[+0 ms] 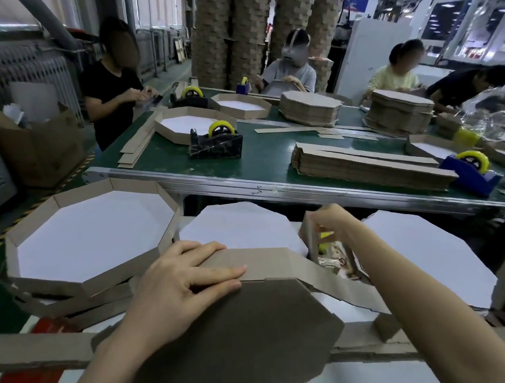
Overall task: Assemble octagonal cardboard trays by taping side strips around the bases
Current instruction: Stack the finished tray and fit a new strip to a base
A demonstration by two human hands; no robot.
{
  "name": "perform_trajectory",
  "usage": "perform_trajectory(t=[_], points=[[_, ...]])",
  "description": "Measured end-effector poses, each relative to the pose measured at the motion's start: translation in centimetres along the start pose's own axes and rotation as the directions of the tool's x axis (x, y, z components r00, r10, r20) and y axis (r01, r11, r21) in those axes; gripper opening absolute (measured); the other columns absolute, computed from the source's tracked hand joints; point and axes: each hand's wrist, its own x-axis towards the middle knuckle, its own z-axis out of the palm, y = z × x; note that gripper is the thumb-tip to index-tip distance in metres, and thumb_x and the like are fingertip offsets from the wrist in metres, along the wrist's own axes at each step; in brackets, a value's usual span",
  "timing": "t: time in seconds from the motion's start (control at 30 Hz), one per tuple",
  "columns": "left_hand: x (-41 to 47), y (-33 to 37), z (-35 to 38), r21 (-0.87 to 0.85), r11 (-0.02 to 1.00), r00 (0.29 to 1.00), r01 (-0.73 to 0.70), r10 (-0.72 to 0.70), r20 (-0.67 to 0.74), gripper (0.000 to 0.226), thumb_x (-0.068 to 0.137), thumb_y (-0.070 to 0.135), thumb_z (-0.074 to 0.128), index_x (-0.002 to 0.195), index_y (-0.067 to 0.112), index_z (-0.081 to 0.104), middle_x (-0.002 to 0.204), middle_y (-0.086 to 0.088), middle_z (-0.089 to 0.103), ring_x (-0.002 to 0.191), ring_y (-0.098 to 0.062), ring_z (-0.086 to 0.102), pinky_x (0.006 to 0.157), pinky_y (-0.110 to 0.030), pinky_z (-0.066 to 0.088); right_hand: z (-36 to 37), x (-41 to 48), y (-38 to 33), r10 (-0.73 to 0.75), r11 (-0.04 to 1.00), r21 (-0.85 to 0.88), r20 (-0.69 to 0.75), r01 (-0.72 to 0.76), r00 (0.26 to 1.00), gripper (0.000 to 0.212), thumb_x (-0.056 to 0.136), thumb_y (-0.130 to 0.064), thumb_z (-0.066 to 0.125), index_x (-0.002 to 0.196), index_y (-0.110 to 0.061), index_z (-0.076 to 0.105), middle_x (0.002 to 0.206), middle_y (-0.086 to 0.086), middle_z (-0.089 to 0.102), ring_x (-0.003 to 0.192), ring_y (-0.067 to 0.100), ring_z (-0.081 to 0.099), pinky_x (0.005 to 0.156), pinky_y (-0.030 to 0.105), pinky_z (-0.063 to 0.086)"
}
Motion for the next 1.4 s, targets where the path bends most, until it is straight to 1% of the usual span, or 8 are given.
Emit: perform_trajectory(t=[0.13,0.23,0.3,0.6,0.73,1.03,1.27,1.4], points=[[-0.3,-0.1,-0.2,-0.02,0.999,0.999,-0.03,0.03,-0.01,0.024,0.082,0.066,0.051,0.103,0.063,0.063,0.126,0.034,0.049,0.112,0.001,0.049,0.083,-0.03,0.052,-0.5,3.4,4.2,0.301,0.905,-0.331,0.051,-0.268,0.952,0.027,0.102,-0.009,0.046,0.125,0.003,0.041,0.115,0.024,0.049,0.108,0.043,0.058,0.094,0.049,0.053],[-0.6,0.0,-0.2,-0.042,0.998,0.999,-0.04,0.04,-0.001,0.024,0.084,0.065,0.053,0.105,0.06,0.064,0.127,0.026,0.057,0.113,-0.004,0.052,0.082,-0.031,0.052,-0.1,4.9,6.8,0.351,0.878,-0.374,0.081,-0.298,0.933,0.046,0.1,-0.002,0.049,0.143,0.007,0.035,0.145,0.023,0.041,0.128,0.043,0.049,0.074,0.037,0.055],[-0.6,0.0,-0.1,-0.04,0.998,0.999,-0.04,0.04,0.007,0.024,0.084,0.063,0.055,0.106,0.058,0.066,0.127,0.021,0.06,0.113,-0.006,0.052,0.082,-0.033,0.052,0.3,6.1,8.2,0.312,0.896,-0.347,0.052,-0.276,0.949,0.049,0.099,0.0,0.048,0.145,0.005,0.034,0.144,0.025,0.044,0.126,0.039,0.052,0.058,0.029,0.053],[0.2,0.5,0.1,-0.036,0.999,0.999,-0.003,0.005,0.038,0.023,0.083,0.061,0.058,0.105,0.058,0.066,0.128,0.024,0.059,0.115,-0.005,0.05,0.09,-0.02,0.044,2.0,8.9,9.8,0.375,0.87,-0.355,0.022,-0.343,0.927,0.04,0.096,0.003,0.051,0.133,0.003,0.037,0.1,0.026,0.053,0.092,0.041,0.065,0.063,0.045,0.06],[0.4,0.6,0.2,-0.031,0.999,0.999,0.021,-0.019,0.039,0.024,0.082,0.062,0.057,0.104,0.06,0.065,0.129,0.024,0.058,0.117,-0.003,0.048,0.09,-0.025,0.047,2.3,9.3,10.2,0.365,0.922,-0.156,0.038,-0.355,0.93,0.036,0.092,0.005,0.057,0.126,0.004,0.043,0.117,0.027,0.057,0.106,0.042,0.063,0.092,0.054,0.054],[0.4,0.5,0.6,-0.048,0.999,0.999,0.027,-0.026,0.019,0.025,0.082,0.063,0.058,0.106,0.061,0.064,0.127,0.024,0.059,0.114,-0.008,0.052,0.087,-0.037,0.051,2.1,9.4,12.1,0.385,0.741,0.575,0.059,-0.346,0.921,0.014,0.1,-0.013,0.041,0.097,-0.006,0.053,0.087,0.012,0.055,0.094,0.029,0.058,0.085,0.044,0.051],[0.7,0.9,0.7,-0.027,0.999,0.998,0.027,-0.026,0.049,0.026,0.08,0.068,0.053,0.105,0.066,0.06,0.128,0.024,0.059,0.115,-0.005,0.051,0.085,-0.038,0.052,2.6,8.9,13.3,0.368,0.701,0.645,0.036,-0.303,0.929,0.011,0.099,-0.018,0.052,0.104,-0.008,0.051,0.077,0.009,0.054,0.061,0.021,0.053,0.056,0.03,0.042],[0.6,1.3,0.7,-0.024,1.0,0.999,0.008,-0.007,0.036,0.027,0.081,0.067,0.052,0.104,0.06,0.065,0.126,0.023,0.06,0.111,-0.005,0.052,0.083,-0.038,0.052,2.6,8.6,13.6,0.411,0.642,0.672,0.105,-0.369,0.906,0.017,0.099,-0.002,0.047,0.115,-0.008,0.047,0.087,0.014,0.056,0.067,0.025,0.055,0.064,0.035,0.047]])
